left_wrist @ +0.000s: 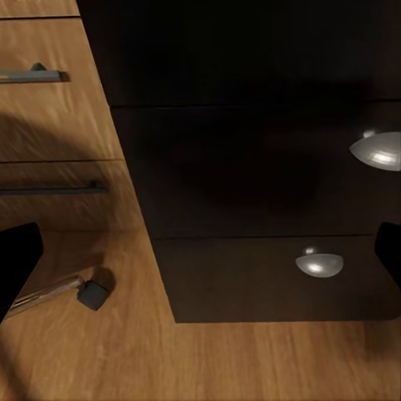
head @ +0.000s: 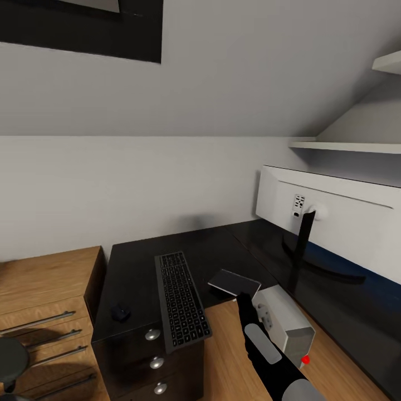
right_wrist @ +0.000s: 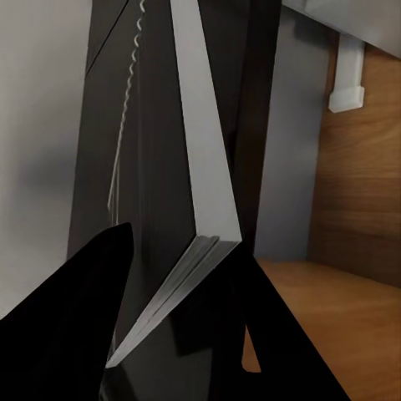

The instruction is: In the bedroom, organize the workspace by keeping the computer under the desk, ensuring the monitor is on the desk, placing the keyboard on the desk next to the monitor, placing the mouse on the desk next to the keyboard, moving the folder from the swivel chair onto the desk next to the mouse, stacking the notebook on top of the folder with the pen on top of the notebook, and positioning the swivel chair next to the desk.

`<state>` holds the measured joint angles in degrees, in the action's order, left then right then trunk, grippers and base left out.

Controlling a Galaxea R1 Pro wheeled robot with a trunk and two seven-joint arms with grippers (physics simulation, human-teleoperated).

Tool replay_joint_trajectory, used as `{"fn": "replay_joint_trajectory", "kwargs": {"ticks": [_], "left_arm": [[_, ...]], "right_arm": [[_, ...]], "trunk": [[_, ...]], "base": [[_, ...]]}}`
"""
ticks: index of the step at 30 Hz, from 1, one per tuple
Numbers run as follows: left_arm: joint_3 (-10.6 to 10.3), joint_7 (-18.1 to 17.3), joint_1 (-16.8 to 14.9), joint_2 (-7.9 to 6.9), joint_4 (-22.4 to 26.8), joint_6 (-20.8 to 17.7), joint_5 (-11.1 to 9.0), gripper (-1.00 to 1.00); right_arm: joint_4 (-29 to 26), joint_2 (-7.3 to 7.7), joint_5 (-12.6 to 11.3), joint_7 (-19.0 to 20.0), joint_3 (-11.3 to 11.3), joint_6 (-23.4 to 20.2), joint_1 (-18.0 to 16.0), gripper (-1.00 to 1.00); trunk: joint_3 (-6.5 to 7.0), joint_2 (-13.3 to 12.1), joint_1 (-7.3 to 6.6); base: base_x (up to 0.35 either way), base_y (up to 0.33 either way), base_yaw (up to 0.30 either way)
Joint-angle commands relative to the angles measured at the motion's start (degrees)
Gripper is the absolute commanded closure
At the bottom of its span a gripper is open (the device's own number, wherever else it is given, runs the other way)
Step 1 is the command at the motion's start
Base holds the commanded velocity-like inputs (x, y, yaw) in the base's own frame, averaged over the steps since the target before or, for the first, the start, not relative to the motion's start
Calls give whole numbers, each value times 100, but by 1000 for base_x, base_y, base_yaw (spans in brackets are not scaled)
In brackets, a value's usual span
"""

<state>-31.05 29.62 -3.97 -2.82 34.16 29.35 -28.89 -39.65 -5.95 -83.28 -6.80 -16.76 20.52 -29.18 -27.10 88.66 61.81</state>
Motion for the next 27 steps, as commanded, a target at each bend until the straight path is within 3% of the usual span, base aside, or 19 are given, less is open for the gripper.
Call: {"fn": "replay_joint_trajectory", "kwargs": {"ticks": [1,26,27], "left_arm": [[-49,44,-7,-8,4,22,-38,-100],[-51,44,-7,-8,-5,18,-38,-100],[-51,44,-7,-8,-5,18,-38,-100]], "right_arm": [[-7,5,-32,-27,-30,40,-6,100],[-15,15,-30,-39,-30,40,-3,100],[-16,15,-30,-39,-30,40,-5,-100]], "trunk": [[-6,4,0],[-6,4,0],[-6,4,0]], "base": [[6,0,0],[0,0,0],[0,0,0]]}}
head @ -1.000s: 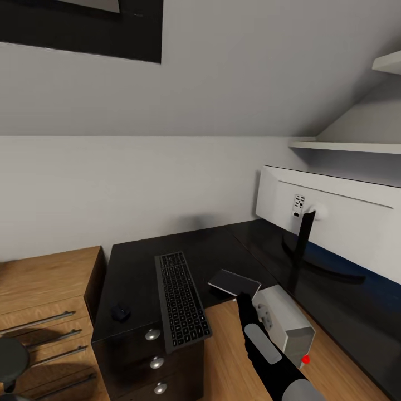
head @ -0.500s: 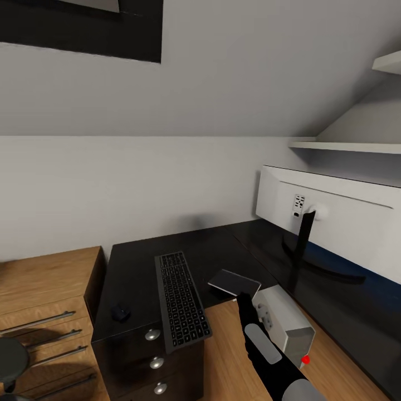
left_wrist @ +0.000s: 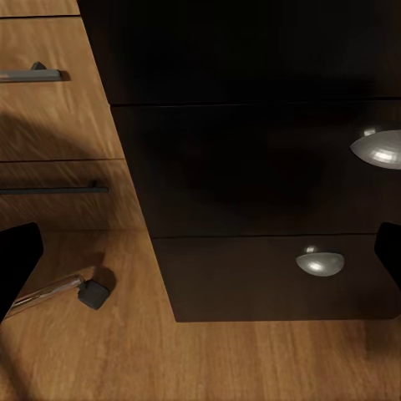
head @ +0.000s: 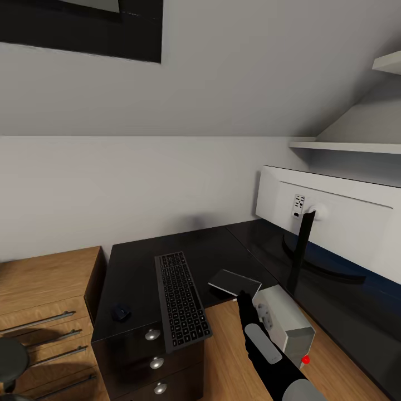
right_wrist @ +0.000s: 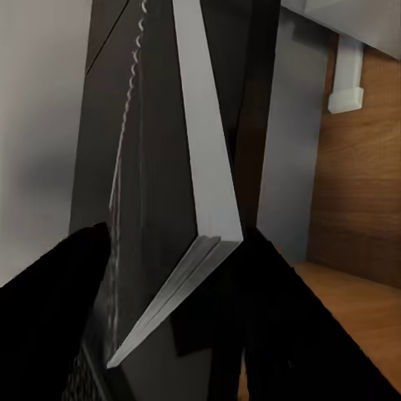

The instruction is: In the bedroom, organize the workspace by keeping the computer under the desk, ensuring the monitor is on the desk, placing the keyboard on the desk next to the monitor, placing the mouse on the desk next to the keyboard, moving the folder from the swivel chair onto the desk next to the mouse, stacking the notebook on top of the folder with the pen on top of the notebook, and positioning the swivel chair next to the desk.

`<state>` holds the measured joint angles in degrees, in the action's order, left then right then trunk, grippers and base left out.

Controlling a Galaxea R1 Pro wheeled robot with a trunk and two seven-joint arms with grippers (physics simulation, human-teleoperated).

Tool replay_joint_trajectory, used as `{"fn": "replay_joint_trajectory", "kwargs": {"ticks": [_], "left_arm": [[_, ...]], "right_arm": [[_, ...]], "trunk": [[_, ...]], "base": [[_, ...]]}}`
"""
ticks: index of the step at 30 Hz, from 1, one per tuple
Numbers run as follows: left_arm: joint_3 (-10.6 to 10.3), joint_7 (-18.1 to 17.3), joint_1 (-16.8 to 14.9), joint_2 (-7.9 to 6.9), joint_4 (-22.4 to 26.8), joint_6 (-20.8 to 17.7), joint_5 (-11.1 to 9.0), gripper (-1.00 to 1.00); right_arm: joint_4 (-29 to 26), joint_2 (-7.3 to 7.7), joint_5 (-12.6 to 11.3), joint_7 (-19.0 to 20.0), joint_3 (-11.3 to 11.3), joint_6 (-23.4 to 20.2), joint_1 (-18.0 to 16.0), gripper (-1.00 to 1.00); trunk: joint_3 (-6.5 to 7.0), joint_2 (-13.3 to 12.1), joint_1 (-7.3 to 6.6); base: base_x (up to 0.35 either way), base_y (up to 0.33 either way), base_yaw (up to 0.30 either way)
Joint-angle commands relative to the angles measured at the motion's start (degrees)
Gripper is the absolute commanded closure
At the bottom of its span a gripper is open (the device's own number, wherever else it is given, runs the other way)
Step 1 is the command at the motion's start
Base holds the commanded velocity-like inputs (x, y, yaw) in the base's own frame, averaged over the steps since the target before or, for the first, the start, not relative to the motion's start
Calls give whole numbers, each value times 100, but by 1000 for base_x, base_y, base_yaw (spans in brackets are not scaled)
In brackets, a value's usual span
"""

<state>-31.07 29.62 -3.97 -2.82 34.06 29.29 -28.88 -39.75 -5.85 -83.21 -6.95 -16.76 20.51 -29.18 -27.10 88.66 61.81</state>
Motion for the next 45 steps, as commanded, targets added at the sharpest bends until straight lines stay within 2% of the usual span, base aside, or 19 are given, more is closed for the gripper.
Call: {"fn": "replay_joint_trajectory", "kwargs": {"ticks": [1,23,34,45], "left_arm": [[-48,44,-7,-8,4,24,-38,-100],[-57,44,-7,-8,4,24,-44,-100],[-58,44,-7,-1,-2,24,-47,-100],[-59,44,-7,-2,-5,24,-47,-100]], "right_arm": [[-6,4,-38,-25,-29,41,-3,-100],[-6,4,32,-17,-29,41,-5,-100],[-6,4,33,-17,-29,41,-4,-100],[-6,4,33,-14,-29,41,-5,-100]], "trunk": [[-6,4,0],[-6,4,0],[-6,4,0],[-6,4,0]], "base": [[0,0,0],[-1,0,0],[-216,0,0],[-21,0,0]]}}
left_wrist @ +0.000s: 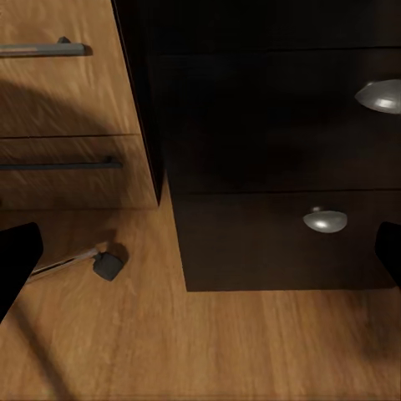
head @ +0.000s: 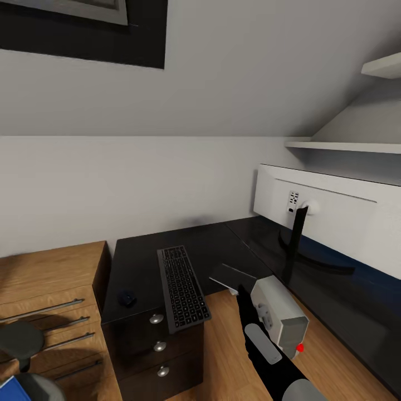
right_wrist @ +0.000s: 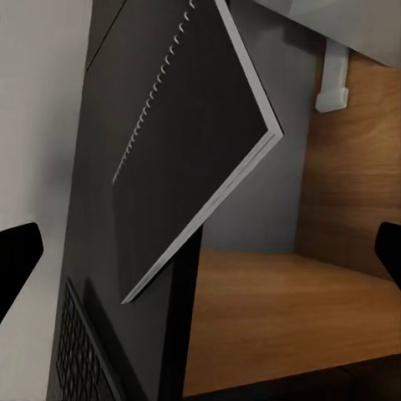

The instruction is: In the bedroom, organize the workspace by keeping the computer under the desk, ensuring the monitor is on the desk, placing the keyboard on the desk next to the monitor, placing the mouse on the desk next to the keyboard, moving the folder from the swivel chair onto the desk next to the mouse, stacking the notebook on top of the folder with the pen on top of the notebook, and positioning the swivel chair next to the desk.

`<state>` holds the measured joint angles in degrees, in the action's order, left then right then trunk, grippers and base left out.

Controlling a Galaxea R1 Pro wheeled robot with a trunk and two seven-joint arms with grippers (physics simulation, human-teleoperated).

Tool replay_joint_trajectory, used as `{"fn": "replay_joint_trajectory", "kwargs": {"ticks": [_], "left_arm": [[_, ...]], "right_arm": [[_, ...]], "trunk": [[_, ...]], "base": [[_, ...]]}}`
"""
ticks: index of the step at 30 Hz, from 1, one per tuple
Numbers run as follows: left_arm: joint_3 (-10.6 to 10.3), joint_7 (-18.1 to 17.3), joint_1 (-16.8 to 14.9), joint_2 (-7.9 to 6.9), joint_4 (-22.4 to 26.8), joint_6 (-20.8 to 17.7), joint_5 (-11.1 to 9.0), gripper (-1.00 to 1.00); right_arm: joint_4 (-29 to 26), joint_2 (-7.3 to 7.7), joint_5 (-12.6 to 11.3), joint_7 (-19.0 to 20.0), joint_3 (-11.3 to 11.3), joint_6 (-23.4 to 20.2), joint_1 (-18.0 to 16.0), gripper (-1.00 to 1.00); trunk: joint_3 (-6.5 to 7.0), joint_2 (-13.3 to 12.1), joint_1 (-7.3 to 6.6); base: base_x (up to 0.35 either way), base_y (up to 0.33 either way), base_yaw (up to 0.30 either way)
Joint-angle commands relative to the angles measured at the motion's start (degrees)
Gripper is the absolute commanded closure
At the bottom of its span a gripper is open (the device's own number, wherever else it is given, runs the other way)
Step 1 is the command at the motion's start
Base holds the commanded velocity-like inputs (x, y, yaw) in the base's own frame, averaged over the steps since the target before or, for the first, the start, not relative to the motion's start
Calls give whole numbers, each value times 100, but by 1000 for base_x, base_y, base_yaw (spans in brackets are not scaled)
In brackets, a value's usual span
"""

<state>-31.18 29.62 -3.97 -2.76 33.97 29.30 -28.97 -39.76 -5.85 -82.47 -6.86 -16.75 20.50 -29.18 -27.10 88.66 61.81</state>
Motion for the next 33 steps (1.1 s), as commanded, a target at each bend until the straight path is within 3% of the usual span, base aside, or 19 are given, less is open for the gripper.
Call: {"fn": "replay_joint_trajectory", "kwargs": {"ticks": [1,33], "left_arm": [[-48,44,-7,-7,4,24,-38,-100],[-73,44,-7,-5,-5,15,-47,-100]], "right_arm": [[-6,4,-41,-22,-30,42,-6,-100],[-4,-4,-41,1,-30,42,-3,-100]], "trunk": [[-6,4,0],[-6,4,0]], "base": [[-3,0,0],[-28,-38,0]]}}
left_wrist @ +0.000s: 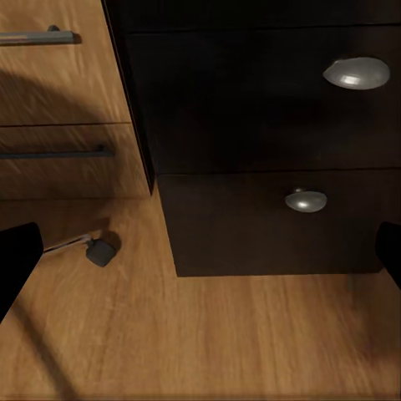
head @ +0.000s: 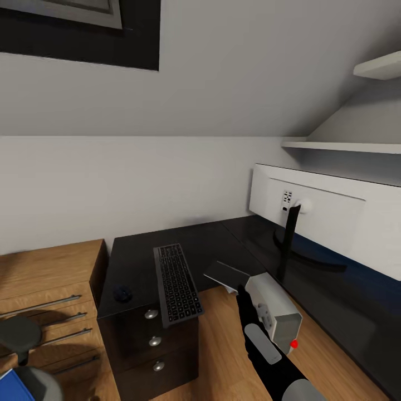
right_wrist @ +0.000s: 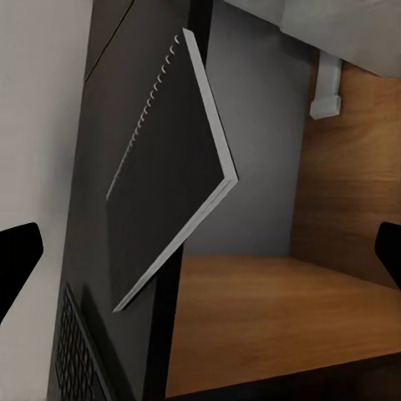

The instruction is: In the bedroom, organize the workspace by keeping the computer under the desk, ensuring the monitor is on the desk, placing the keyboard on the desk next to the monitor, placing the mouse on the desk next to the keyboard, moving the folder from the swivel chair onto the desk next to the mouse, stacking the notebook on top of the folder with the pen on top of the notebook, and positioning the swivel chair next to the desk.

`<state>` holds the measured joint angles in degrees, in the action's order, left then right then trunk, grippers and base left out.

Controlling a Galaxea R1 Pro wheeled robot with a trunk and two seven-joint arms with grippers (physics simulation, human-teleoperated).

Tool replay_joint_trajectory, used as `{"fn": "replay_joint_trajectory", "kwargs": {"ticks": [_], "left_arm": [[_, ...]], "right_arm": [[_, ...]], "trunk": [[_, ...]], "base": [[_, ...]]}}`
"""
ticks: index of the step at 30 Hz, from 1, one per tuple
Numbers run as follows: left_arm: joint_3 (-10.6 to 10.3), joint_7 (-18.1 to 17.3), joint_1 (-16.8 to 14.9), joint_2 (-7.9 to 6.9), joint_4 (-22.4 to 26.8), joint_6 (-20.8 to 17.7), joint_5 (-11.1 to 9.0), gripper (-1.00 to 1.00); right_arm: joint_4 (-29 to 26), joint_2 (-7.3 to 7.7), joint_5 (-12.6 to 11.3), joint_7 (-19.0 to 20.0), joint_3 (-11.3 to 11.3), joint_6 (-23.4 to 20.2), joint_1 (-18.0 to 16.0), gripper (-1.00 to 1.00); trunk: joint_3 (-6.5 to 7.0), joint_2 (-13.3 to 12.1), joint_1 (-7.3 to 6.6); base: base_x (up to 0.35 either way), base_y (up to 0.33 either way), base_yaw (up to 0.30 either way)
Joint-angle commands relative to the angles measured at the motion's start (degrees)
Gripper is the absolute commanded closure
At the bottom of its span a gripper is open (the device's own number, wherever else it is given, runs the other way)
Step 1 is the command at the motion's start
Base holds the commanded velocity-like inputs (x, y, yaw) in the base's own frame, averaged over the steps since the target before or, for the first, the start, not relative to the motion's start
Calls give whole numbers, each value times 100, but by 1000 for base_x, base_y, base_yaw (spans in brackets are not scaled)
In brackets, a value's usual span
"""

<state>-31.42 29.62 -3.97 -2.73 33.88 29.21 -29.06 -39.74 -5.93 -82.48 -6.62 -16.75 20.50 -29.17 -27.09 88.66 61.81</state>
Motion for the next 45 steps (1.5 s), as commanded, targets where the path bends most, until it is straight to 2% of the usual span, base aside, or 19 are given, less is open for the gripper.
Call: {"fn": "replay_joint_trajectory", "kwargs": {"ticks": [1,3,45], "left_arm": [[-48,44,-7,-8,4,24,-38,-100],[-48,44,-7,-8,4,24,-38,-100],[-48,44,-7,-8,-5,6,-46,-100]], "right_arm": [[-6,6,-41,-23,-30,42,-6,-100],[-6,10,-41,-23,-30,42,-5,-100],[-318,23,-49,43,-4,92,-1,-100]], "trunk": [[-6,4,0],[-6,4,0],[748,-1681,-923]], "base": [[-4,-5,0],[-2,-3,0],[0,0,0]]}}
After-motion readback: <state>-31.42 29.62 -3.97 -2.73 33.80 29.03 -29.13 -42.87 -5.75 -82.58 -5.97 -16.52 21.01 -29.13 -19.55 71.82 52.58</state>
